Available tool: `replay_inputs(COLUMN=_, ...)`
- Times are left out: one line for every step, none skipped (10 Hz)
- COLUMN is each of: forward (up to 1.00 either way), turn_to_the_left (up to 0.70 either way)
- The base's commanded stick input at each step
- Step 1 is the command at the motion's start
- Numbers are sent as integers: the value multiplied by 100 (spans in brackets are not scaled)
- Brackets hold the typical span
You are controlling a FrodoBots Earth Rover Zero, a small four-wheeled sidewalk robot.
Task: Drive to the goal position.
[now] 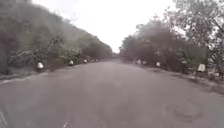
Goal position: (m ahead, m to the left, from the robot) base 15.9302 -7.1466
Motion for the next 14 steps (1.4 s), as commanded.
replay_inputs(forward=70, turn_to_the_left=0)
replay_inputs(forward=70, turn_to_the_left=0)
replay_inputs(forward=70, turn_to_the_left=0)
replay_inputs(forward=70, turn_to_the_left=0)
replay_inputs(forward=70, turn_to_the_left=0)
replay_inputs(forward=70, turn_to_the_left=0)
replay_inputs(forward=70, turn_to_the_left=0)
replay_inputs(forward=70, turn_to_the_left=0)
replay_inputs(forward=70, turn_to_the_left=0)
replay_inputs(forward=70, turn_to_the_left=0)
replay_inputs(forward=70, turn_to_the_left=0)
replay_inputs(forward=70, turn_to_the_left=0)
replay_inputs(forward=70, turn_to_the_left=0)
replay_inputs(forward=70, turn_to_the_left=0)
